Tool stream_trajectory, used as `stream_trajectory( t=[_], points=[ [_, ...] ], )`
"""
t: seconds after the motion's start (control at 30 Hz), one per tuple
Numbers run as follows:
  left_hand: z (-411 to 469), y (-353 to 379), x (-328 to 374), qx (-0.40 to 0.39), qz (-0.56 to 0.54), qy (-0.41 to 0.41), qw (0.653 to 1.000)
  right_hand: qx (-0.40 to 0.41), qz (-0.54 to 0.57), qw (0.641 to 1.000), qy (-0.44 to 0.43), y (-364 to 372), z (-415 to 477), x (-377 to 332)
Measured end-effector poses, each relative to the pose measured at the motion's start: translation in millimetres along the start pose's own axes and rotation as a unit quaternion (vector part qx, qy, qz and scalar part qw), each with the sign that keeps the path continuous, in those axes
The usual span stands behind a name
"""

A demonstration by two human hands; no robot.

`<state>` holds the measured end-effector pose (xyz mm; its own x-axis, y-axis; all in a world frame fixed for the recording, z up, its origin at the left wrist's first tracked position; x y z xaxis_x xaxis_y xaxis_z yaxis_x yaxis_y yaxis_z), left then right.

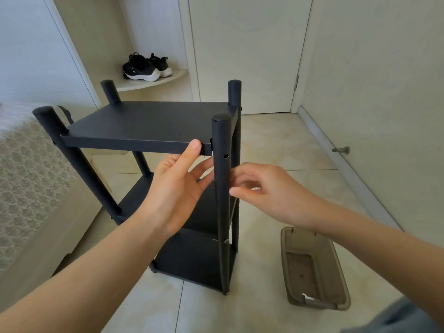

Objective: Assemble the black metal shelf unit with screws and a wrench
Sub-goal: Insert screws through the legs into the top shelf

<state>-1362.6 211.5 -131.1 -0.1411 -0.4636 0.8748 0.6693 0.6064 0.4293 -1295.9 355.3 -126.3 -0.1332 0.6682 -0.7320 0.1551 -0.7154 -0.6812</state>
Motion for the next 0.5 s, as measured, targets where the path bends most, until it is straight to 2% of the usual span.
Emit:
stream_trajectory(
  t=[0.13, 0.27, 0.4, 0.5],
  points=[
    [-0.1, 0.0, -4.2, -0.025, -0.019, -0.013, 0.999, -0.001, -0.011, 0.999, 0.044, -1.3, -6.8, 36.2],
    [0.6, 0.0, -1.9, -0.052, -0.008, -0.022, 0.998, -0.038, -0.027, 0.992, 0.119, 10.8, -14.4, 87.2],
    [1.1, -1.0, -3.9, -0.048, -0.022, -0.03, 0.998, -0.076, -0.016, 0.972, 0.223, 34.6, -26.8, 146.5],
    [0.6, 1.3, -4.5, -0.048, -0.023, -0.036, 0.998, -0.114, -0.059, 0.949, 0.289, 61.6, -36.9, 189.2]
  ],
)
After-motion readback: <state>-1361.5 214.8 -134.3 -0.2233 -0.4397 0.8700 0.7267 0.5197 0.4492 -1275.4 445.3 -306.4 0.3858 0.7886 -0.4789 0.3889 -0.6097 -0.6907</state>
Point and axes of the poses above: each hand's wrist, its own z-axis towards the middle knuckle, its own y-axis out of the palm, x = y × z, the point moved 6 cm from there along z, towards the middle knuckle, and after that the axes turned 13 degrees about -x, right-handed, at the moved point
